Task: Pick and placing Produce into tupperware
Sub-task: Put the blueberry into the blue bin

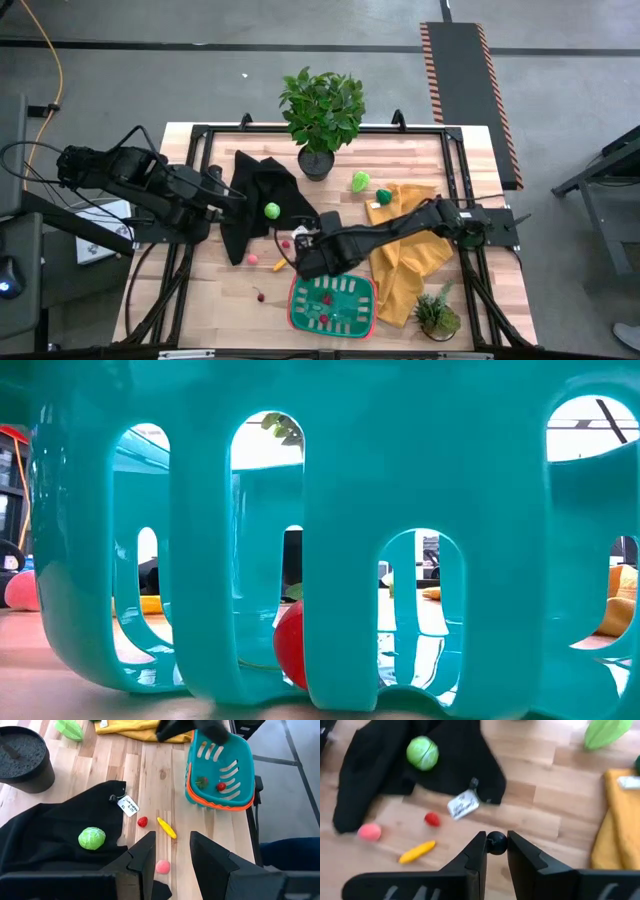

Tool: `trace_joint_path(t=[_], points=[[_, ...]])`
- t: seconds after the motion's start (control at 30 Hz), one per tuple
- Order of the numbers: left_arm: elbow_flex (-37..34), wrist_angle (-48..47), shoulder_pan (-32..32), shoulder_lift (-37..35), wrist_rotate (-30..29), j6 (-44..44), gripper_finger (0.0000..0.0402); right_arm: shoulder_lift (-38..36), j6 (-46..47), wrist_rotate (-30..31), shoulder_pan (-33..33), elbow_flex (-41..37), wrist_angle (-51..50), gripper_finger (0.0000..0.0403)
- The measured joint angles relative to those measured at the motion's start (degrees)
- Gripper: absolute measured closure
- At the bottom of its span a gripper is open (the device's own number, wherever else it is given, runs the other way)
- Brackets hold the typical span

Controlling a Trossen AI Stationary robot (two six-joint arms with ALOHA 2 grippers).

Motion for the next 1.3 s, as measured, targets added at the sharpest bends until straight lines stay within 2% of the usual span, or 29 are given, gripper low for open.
trace_joint_path(t=[0.4, 0.8, 1.0, 1.3], points=[[0.0, 0.1, 0.0, 0.0, 0.2, -3.5, 0.0291, -3.3, -3.6, -2.0, 6.5, 0.0, 3.6, 0.0355], [0.0, 0.9, 0.0, 0.0, 0.2, -7.5, 0.0291, -3.7, -15.0, -8.1, 10.3, 0.0, 9.6, 0.0355], [0.0, 0.9, 0.0, 0.0, -0.5, -9.5, 0.0291, -3.7, -18.5, -13.3, 11.2, 0.0, 10.6, 0.0355], [0.0, 0.9, 0.0, 0.0, -0.9, -9.7, 0.0291, -3.7, -24.1, -25.1, 11.3, 0.0, 10.8, 0.0355]])
